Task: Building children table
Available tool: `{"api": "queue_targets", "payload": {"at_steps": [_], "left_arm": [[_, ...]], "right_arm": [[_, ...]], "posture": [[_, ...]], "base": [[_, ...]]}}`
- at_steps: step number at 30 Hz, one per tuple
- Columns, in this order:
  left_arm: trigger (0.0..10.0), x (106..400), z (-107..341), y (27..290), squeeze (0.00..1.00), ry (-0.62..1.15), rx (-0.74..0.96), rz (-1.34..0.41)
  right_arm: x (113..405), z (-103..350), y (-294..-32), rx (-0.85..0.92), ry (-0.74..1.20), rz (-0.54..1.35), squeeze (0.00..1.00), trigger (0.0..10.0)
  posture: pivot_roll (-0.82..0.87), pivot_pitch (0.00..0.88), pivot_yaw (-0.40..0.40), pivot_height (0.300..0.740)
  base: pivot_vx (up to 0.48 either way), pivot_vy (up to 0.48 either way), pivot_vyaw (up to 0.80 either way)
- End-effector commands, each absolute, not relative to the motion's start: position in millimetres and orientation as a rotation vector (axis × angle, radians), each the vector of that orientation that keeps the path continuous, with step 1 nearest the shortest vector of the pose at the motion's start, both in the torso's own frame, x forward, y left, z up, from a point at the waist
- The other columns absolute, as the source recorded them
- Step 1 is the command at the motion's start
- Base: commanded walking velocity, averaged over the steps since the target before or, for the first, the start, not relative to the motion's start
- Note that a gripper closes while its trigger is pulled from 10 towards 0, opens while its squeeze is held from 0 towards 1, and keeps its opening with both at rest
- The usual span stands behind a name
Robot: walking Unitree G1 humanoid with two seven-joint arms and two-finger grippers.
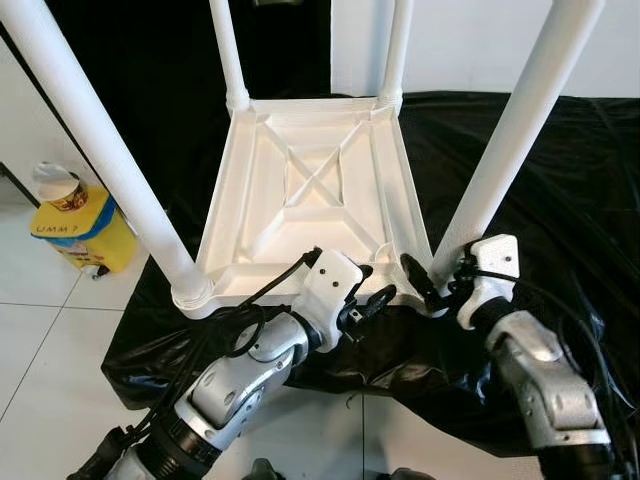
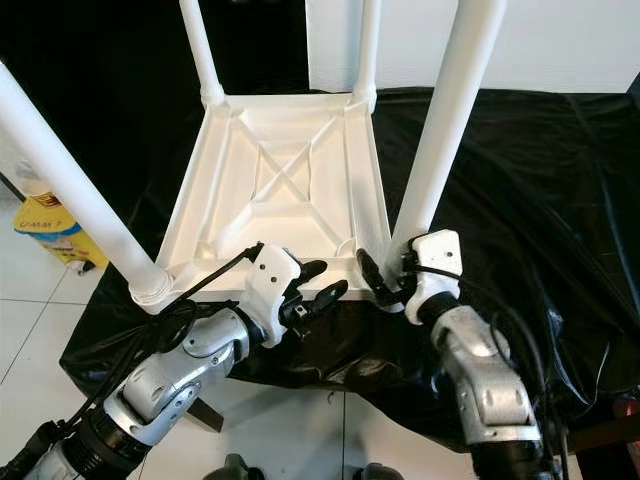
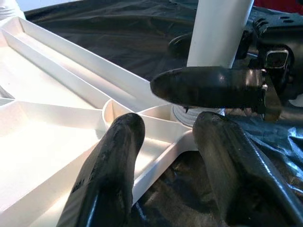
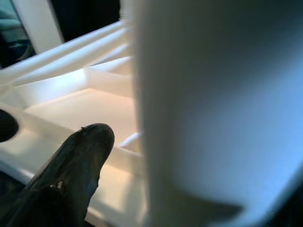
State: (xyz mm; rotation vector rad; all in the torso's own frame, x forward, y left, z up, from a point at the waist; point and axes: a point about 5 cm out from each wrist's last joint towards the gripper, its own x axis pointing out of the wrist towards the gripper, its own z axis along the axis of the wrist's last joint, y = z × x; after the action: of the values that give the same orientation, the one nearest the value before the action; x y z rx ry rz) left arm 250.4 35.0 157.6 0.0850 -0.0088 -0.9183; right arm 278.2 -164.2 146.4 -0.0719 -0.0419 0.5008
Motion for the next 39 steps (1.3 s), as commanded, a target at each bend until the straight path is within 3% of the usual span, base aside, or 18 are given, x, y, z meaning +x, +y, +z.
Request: {"api": "queue_targets", "payload": {"at_steps": [1, 10, 11, 12, 27, 28, 39], "left_arm": [[10.0, 244.1, 156.1, 30.8, 0.0, -0.003, 0.105, -1.099], [10.0, 245.5, 156.3, 31.9, 0.0, -0.006, 0.115, -1.098], [10.0, 245.9, 156.5, 31.9, 0.0, -0.007, 0.117, -1.099], [10.0, 246.2, 156.9, 31.9, 0.0, -0.009, 0.12, -1.099], [10.0, 245.0, 156.2, 32.7, 0.0, -0.008, 0.121, -1.088], [10.0, 243.0, 155.1, 32.2, 0.0, -0.004, 0.117, -1.088], [10.0, 241.6, 153.9, 31.7, 0.0, 0.0, 0.11, -1.091]], "right_arm": [[281.4, 139.9, -166.9, -0.104, 0.004, 0.564, 0.0, 10.0], [293.3, 131.8, -173.6, -0.203, 0.068, 0.655, 0.0, 10.0], [297.0, 130.9, -173.3, -0.205, 0.066, 0.669, 0.0, 0.2], [298.9, 128.9, -171.7, -0.211, 0.068, 0.685, 0.0, 0.0], [298.8, 117.8, -168.3, -0.193, 0.082, 0.676, 0.0, 0.0], [295.8, 115.9, -166.1, -0.166, 0.072, 0.624, 0.0, 10.0], [291.0, 121.1, -162.3, -0.114, 0.024, 0.407, 0.0, 10.0]], "posture": [[0.03, 0.059, 0.023, 0.74], [0.04, 0.049, 0.025, 0.74], [0.04, 0.047, 0.024, 0.74], [0.05, 0.047, 0.021, 0.74], [0.05, 0.047, 0.005, 0.74], [0.05, 0.05, 0.001, 0.74], [0.04, 0.059, 0.002, 0.74]], "base": [[0.0, 0.0, 0.0], [0.0, 0.0, 0.0], [0.0, 0.0, 0.0], [0.0, 0.0, 0.0], [0.0, 0.0, 0.0], [0.0, 0.0, 0.0], [0.0, 0.0, 0.0]]}}
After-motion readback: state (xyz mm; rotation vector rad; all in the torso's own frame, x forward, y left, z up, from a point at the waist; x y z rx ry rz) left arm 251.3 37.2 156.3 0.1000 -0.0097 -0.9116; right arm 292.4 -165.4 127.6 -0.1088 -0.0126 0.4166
